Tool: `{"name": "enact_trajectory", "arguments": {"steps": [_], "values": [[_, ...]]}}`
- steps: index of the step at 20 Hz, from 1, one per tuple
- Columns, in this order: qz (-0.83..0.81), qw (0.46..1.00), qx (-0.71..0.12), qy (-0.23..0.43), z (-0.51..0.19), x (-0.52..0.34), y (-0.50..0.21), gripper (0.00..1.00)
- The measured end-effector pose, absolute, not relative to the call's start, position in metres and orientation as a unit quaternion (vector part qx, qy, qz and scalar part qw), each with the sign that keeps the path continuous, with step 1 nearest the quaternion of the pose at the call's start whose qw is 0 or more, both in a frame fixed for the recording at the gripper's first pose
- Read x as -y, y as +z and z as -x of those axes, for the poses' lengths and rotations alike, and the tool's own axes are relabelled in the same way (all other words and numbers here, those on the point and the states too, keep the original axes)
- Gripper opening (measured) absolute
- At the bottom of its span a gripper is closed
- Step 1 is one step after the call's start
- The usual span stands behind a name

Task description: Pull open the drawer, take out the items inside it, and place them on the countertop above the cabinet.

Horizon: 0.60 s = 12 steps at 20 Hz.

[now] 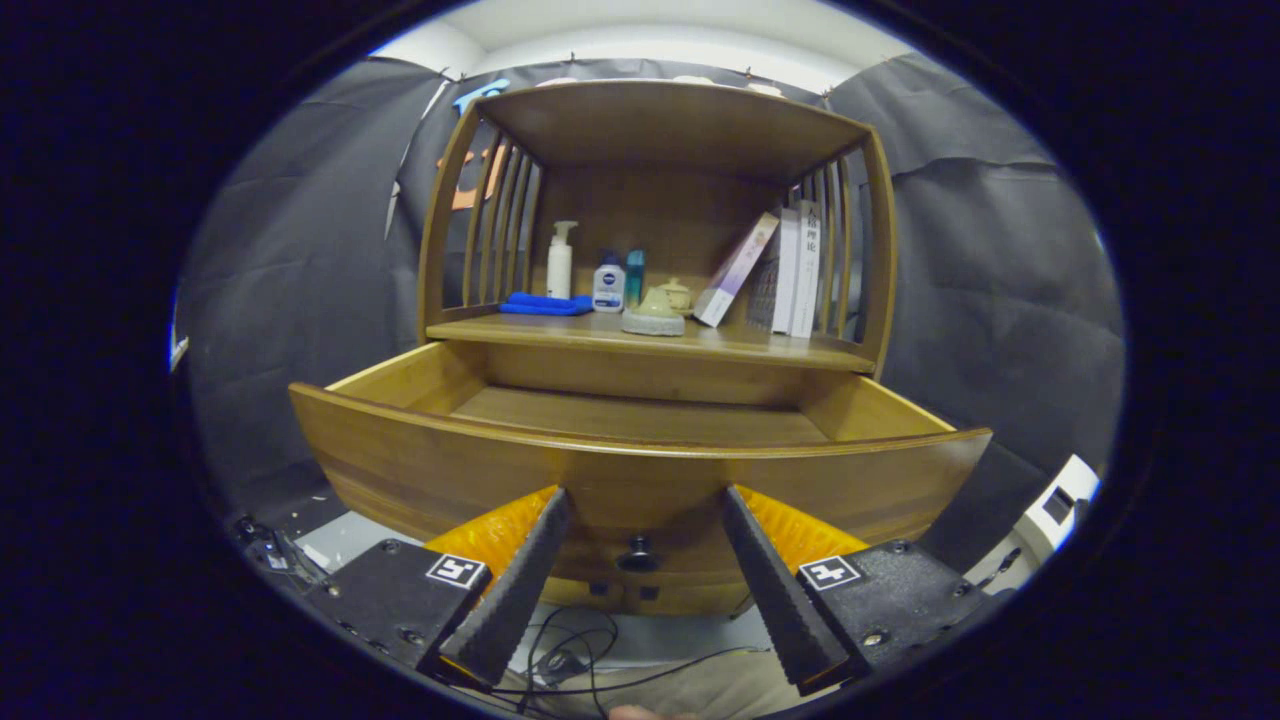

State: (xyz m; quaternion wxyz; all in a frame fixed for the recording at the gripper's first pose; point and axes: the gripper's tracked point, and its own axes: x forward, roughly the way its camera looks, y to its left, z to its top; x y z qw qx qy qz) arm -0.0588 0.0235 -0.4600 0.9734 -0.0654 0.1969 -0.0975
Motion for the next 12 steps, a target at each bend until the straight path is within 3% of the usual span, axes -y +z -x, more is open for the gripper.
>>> {"name": "enact_trajectory", "arguments": {"steps": [12], "values": [[0.045, 0.972, -0.205, -0.102, -0.028, -0.014, -0.459, 1.00]]}}
